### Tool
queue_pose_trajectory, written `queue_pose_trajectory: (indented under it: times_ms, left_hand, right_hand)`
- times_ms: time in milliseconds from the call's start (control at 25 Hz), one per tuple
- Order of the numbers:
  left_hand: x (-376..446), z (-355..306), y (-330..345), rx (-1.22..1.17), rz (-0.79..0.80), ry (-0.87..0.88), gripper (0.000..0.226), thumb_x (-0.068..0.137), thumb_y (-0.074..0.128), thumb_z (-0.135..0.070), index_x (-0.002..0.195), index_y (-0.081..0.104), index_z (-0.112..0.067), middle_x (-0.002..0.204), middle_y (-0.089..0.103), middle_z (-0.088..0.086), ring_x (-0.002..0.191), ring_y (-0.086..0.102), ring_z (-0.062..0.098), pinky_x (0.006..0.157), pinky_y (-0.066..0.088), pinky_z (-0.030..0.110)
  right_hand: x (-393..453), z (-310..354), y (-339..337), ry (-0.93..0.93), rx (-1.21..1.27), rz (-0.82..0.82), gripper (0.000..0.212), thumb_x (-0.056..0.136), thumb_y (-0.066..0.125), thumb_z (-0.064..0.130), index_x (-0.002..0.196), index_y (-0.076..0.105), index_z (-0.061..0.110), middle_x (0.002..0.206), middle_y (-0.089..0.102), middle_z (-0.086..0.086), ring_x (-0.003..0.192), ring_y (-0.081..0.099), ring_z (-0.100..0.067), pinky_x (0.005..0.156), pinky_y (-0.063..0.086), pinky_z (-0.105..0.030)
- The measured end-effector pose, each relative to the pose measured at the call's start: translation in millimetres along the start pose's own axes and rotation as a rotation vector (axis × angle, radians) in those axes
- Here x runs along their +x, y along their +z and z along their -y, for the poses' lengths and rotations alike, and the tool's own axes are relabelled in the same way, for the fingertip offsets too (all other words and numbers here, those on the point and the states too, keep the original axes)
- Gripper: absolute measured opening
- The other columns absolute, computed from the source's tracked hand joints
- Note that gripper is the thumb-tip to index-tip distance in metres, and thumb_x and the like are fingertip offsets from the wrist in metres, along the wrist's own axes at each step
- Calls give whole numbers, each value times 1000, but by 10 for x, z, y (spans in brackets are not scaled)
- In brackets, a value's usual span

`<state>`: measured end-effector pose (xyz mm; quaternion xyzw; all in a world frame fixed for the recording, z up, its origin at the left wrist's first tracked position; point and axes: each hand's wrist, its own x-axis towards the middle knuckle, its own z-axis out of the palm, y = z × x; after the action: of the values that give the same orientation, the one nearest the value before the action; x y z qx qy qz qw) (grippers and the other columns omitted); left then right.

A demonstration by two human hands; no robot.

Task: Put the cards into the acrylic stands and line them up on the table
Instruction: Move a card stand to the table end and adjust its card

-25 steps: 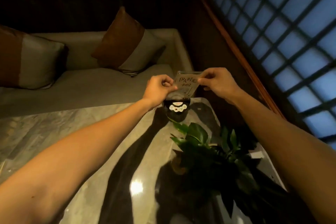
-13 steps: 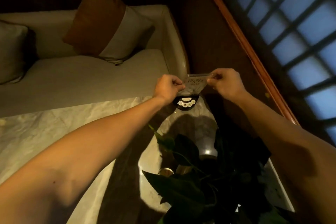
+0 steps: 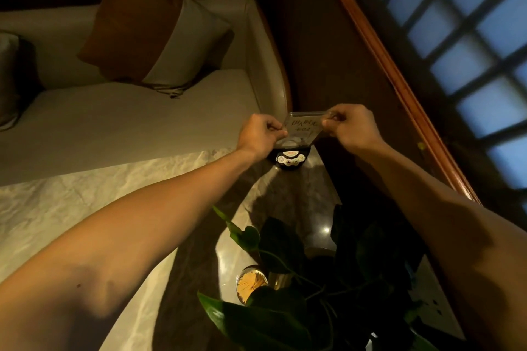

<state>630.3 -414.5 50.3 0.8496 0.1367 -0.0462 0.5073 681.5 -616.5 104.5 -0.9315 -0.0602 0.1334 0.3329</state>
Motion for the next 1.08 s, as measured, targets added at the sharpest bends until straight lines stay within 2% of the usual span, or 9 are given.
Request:
queue_pose_trajectory:
  times_ms: [80, 200, 280, 400, 600, 680, 840, 960, 1080]
  left_hand:
    - [22, -4, -10, -13, 0, -4, 13, 85, 78, -15, 78, 71, -23, 83, 69, -4, 86, 68, 15, 84, 59, 38]
    - [44, 2, -21, -26, 11, -9, 2, 86, 76, -11, 88, 75, -12, 90, 73, 3, 87, 67, 15, 85, 58, 36]
    - [70, -5, -53, -22, 43, -18, 10, 88, 74, -7, 97, 76, -5, 100, 75, 10, 90, 66, 15, 87, 57, 34]
    - [111, -29, -161, -55, 135, -23, 19, 88, 70, 0, 107, 74, -1, 107, 74, 9, 98, 67, 16, 89, 55, 27]
    - [123, -41, -287, -148, 168, 3, 20, 85, 74, 3, 104, 75, -1, 98, 74, 9, 82, 67, 9, 72, 57, 15]
    - [111, -35, -280, -161, 158, 7, 16, 84, 75, 2, 100, 75, -1, 91, 73, 6, 77, 67, 8, 70, 57, 16]
    - [119, -14, -256, -130, 130, 16, 14, 84, 75, 2, 96, 76, -3, 78, 70, -3, 69, 64, 3, 69, 55, 19]
    - [108, -26, -269, -110, 127, 24, 14, 85, 75, 1, 98, 75, -1, 80, 70, 1, 69, 63, 3, 69, 57, 18]
    - [117, -19, -273, -92, 110, 39, 11, 85, 75, 0, 94, 76, -5, 80, 70, 1, 70, 63, 5, 75, 57, 27]
  right_hand:
    - [26, -21, 9, 4, 12, 9, 17, 100, 59, 14, 114, 68, 14, 112, 69, -3, 105, 64, -17, 72, 50, -17]
    - [56, -38, 44, 13, 44, 1, 14, 99, 60, 15, 111, 68, 15, 110, 70, -3, 105, 66, -19, 79, 54, -22]
    - [82, -53, 59, 12, 63, -10, 14, 99, 59, 15, 110, 68, 15, 109, 71, -3, 107, 66, -20, 83, 56, -25]
    - [99, -72, 41, 9, 66, 8, 17, 99, 60, 15, 114, 68, 15, 110, 71, -3, 106, 66, -19, 85, 56, -26]
    - [55, -87, 55, -4, 78, -5, 16, 99, 60, 17, 112, 69, 18, 110, 71, -1, 106, 65, -18, 82, 54, -22]
    - [35, -83, 64, -6, 84, -12, 15, 99, 60, 18, 110, 70, 20, 110, 71, 0, 106, 65, -16, 79, 51, -19]
    - [24, -59, 70, -13, 91, -16, 15, 99, 60, 17, 109, 70, 22, 108, 71, 2, 104, 66, -14, 80, 51, -20]
    - [35, -30, 74, -25, 78, -30, 14, 99, 60, 16, 109, 70, 21, 107, 71, 2, 103, 65, -14, 79, 49, -18]
    - [48, -24, 87, -28, 66, -25, 14, 100, 59, 17, 109, 69, 20, 109, 69, 2, 105, 64, -14, 81, 49, -19]
